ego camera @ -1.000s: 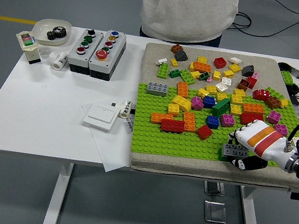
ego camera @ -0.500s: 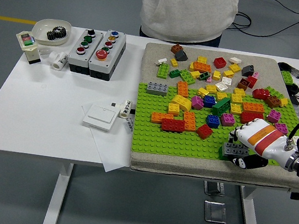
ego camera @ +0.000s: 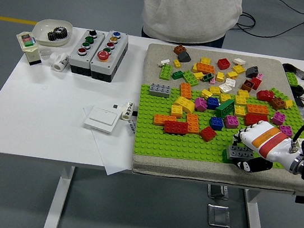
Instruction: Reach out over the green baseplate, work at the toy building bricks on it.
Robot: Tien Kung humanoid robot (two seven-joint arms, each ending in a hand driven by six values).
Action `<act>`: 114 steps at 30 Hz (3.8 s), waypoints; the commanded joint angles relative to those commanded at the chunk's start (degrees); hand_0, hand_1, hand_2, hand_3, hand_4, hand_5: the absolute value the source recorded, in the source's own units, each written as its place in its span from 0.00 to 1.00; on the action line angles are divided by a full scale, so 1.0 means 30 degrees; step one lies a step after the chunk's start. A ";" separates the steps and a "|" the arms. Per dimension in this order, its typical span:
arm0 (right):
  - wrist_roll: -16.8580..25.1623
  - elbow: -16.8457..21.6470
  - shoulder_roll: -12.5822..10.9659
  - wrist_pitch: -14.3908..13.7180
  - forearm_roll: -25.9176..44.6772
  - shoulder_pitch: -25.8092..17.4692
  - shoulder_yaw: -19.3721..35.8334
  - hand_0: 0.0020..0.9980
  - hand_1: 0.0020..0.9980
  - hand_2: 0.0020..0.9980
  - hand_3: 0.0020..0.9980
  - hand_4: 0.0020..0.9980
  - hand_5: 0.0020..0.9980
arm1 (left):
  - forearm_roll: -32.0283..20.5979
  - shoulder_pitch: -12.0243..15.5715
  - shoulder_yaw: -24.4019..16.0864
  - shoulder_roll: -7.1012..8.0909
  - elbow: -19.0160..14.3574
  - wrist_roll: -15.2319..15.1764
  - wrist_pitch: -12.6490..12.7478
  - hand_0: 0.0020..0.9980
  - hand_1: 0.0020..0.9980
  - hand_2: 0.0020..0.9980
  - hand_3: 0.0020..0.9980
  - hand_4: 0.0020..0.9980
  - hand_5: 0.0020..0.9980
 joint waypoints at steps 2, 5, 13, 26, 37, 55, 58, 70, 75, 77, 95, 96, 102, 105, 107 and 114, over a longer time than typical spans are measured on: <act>-0.0011 -0.0019 0.0010 0.0014 -0.0014 -0.0001 0.0019 0.43 0.53 0.62 0.58 0.78 0.41 | -0.0007 -0.0009 0.0004 0.0007 -0.0002 0.0001 0.0000 0.60 0.70 0.66 0.55 0.56 0.62; -0.0010 -0.0005 0.0013 0.0008 0.0000 0.0012 0.0001 0.43 0.53 0.62 0.58 0.78 0.41 | -0.0047 -0.0012 0.0015 0.0001 0.0002 -0.0010 0.0012 0.60 0.70 0.66 0.55 0.56 0.62; -0.0025 -0.0019 0.0048 0.0025 0.0063 0.0080 -0.0002 0.43 0.54 0.64 0.60 0.82 0.44 | 0.0047 -0.0022 -0.0019 0.0002 -0.0003 0.0027 0.0005 0.60 0.69 0.66 0.55 0.56 0.62; 0.0006 0.0275 -0.0047 0.0137 0.0049 -0.0022 0.0065 0.43 0.55 0.66 0.64 0.83 0.44 | 0.0205 0.0030 -0.0093 -0.0011 0.0008 0.0084 0.0006 0.60 0.69 0.66 0.55 0.56 0.62; 0.0169 0.1541 -0.0421 -0.0159 0.0628 -0.0972 0.1453 0.44 0.57 0.70 0.76 0.87 0.45 | 0.0450 0.0132 -0.0225 -0.0018 0.0018 0.0155 0.0019 0.60 0.69 0.66 0.55 0.56 0.62; -0.0192 0.5066 -0.1945 -0.0716 0.4646 -0.3998 0.4459 0.69 0.68 0.75 0.67 0.81 0.46 | 0.0782 0.0182 -0.0356 0.0006 0.0039 0.0223 -0.0026 0.60 0.69 0.66 0.55 0.56 0.62; -0.0265 0.5492 -0.2186 -0.0361 0.4877 -0.4474 0.4767 0.69 0.68 0.73 0.62 0.79 0.46 | 0.0681 0.0154 -0.0294 0.0004 0.0048 0.0193 -0.0029 0.60 0.69 0.66 0.55 0.56 0.62; -0.0452 0.6246 -0.2479 0.0359 0.4788 -0.5124 0.4709 0.67 0.64 0.70 0.60 0.78 0.46 | 0.0392 0.0046 -0.0152 -0.0005 0.0062 0.0083 -0.0023 0.60 0.69 0.66 0.55 0.56 0.62; -0.0496 0.6356 -0.2467 0.0567 0.4719 -0.5117 0.4502 0.64 0.62 0.66 0.57 0.78 0.46 | 0.0348 0.0008 -0.0125 -0.0005 0.0057 0.0069 -0.0027 0.60 0.69 0.66 0.55 0.56 0.62; -0.0508 0.6376 -0.2469 0.0602 0.4703 -0.5113 0.4468 0.64 0.62 0.66 0.57 0.78 0.46 | 0.0349 0.0000 -0.0127 -0.0007 0.0056 0.0071 -0.0024 0.60 0.69 0.66 0.55 0.56 0.62; -0.0572 0.5736 -0.2149 0.0786 0.5021 -0.4627 0.3383 0.64 0.62 0.65 0.57 0.73 0.45 | 0.0168 -0.0091 -0.0008 0.0030 0.0038 0.0026 -0.0070 0.60 0.69 0.66 0.55 0.56 0.62; -0.0572 0.5724 -0.2140 0.0785 0.5019 -0.4624 0.3382 0.64 0.62 0.65 0.57 0.73 0.45 | 0.0167 -0.0093 -0.0006 0.0031 0.0037 0.0026 -0.0071 0.60 0.69 0.66 0.55 0.56 0.62; -0.0570 0.5604 -0.2059 0.0766 0.5034 -0.4608 0.3320 0.64 0.62 0.65 0.56 0.73 0.45 | 0.0166 -0.0081 -0.0002 0.0023 0.0041 0.0028 -0.0071 0.60 0.69 0.66 0.55 0.56 0.62; -0.0572 0.5527 -0.2007 0.0775 0.5044 -0.4601 0.3292 0.64 0.62 0.65 0.56 0.73 0.45 | 0.0217 -0.0073 -0.0035 0.0015 0.0039 0.0058 -0.0063 0.60 0.69 0.66 0.55 0.56 0.62; -0.0581 0.5434 -0.1954 0.0792 0.5027 -0.4651 0.3262 0.64 0.62 0.65 0.56 0.73 0.45 | 0.0235 -0.0054 -0.0022 0.0024 0.0033 0.0069 -0.0073 0.60 0.69 0.66 0.55 0.56 0.62; -0.0620 0.5090 -0.1761 0.0824 0.5009 -0.4689 0.3146 0.64 0.62 0.65 0.56 0.73 0.45 | 0.0417 0.0016 -0.0097 0.0025 0.0027 0.0160 -0.0065 0.60 0.69 0.66 0.55 0.56 0.62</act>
